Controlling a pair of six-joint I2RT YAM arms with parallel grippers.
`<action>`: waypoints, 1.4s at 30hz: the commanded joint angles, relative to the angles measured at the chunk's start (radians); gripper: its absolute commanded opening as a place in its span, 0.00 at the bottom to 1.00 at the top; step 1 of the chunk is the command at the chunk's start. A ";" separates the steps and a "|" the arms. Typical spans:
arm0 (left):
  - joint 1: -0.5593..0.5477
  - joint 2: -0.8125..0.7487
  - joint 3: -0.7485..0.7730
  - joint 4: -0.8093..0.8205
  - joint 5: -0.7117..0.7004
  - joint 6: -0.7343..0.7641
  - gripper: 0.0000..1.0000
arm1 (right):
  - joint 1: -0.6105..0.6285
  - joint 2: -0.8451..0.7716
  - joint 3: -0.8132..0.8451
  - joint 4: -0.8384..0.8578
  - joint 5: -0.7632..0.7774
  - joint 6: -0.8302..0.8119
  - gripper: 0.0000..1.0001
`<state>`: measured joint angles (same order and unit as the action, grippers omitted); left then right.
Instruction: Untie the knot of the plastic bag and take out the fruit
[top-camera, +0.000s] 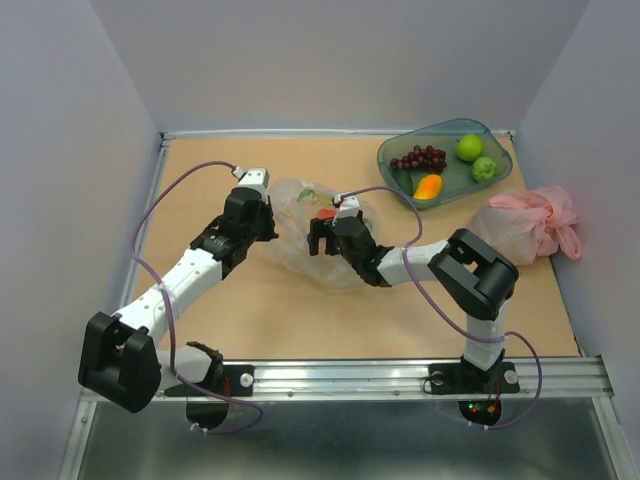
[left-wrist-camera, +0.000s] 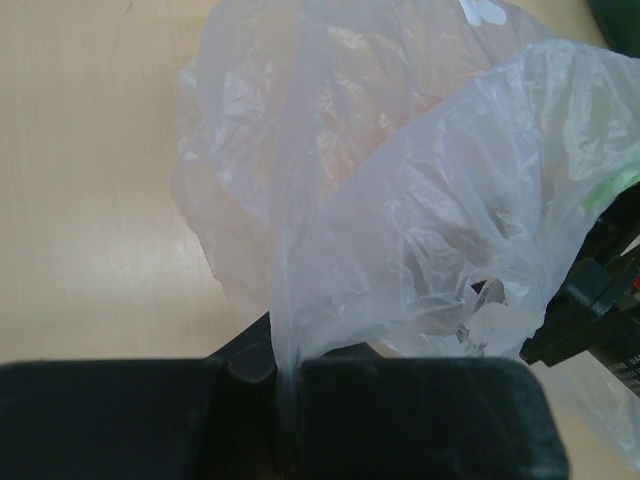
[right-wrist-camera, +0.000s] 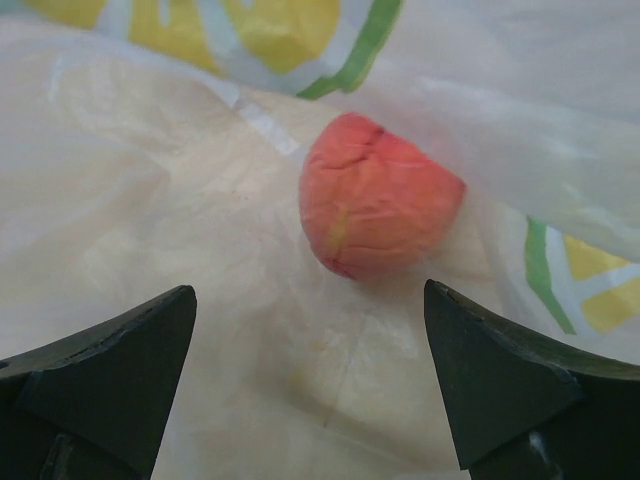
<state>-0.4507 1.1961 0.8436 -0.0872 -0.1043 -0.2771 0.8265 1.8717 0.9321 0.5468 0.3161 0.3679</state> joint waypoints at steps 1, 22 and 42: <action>-0.002 0.022 0.017 0.000 0.014 0.013 0.00 | 0.002 0.064 0.022 0.154 0.127 0.045 1.00; -0.005 0.119 0.049 -0.062 0.028 0.013 0.00 | 0.002 0.201 0.122 0.251 0.296 0.069 0.99; 0.015 0.106 0.069 -0.103 -0.129 -0.007 0.00 | 0.000 -0.235 -0.098 0.053 -0.227 -0.129 0.00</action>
<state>-0.4488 1.3285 0.8696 -0.1780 -0.1665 -0.2783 0.8261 1.7752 0.8524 0.6899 0.3111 0.3206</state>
